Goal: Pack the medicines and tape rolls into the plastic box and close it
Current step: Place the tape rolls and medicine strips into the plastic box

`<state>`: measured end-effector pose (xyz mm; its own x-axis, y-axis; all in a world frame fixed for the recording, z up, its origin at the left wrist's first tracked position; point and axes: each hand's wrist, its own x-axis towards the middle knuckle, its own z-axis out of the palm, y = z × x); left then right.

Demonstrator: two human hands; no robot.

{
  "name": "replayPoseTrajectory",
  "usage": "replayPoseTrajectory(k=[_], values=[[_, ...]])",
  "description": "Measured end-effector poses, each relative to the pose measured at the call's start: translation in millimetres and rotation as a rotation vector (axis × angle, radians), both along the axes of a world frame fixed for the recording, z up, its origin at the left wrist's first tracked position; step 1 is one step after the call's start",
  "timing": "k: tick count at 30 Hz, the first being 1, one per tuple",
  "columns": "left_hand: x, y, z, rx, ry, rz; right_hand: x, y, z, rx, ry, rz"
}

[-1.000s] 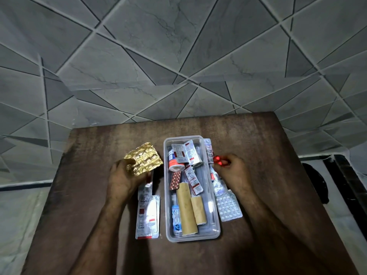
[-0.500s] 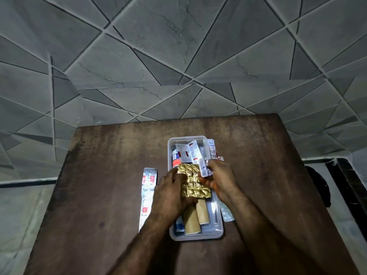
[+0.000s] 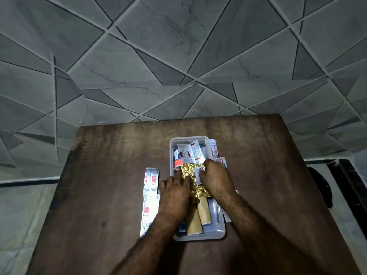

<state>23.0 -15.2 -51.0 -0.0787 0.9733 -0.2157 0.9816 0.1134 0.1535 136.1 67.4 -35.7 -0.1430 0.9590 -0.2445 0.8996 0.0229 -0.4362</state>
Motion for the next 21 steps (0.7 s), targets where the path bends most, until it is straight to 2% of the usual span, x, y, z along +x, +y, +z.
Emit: replayPoseTrajectory(k=[3,6,9,11,15,17,21], values=[[-6,0,1,0.087,-0.151,0.090,10,6,6,0.059,0.107,-0.032],[-25,-2,-3,0.314,-0.397,0.307,26,18,11,-0.026,0.312,-0.173],[-55,-11,-13,0.404,-0.540,0.513,49,25,9,-0.001,0.303,-0.253],[-75,-18,-26,0.313,-0.482,0.633,65,24,2,-0.004,0.237,-0.288],[-88,-36,-47,0.014,-0.338,0.719,83,6,-27,-0.201,0.097,-0.241],[-81,-41,-48,-0.018,-0.335,0.708,85,-5,-41,-0.167,0.001,-0.192],[-63,-43,-44,-0.040,-0.340,0.710,78,-16,-59,-0.047,-0.050,-0.156]])
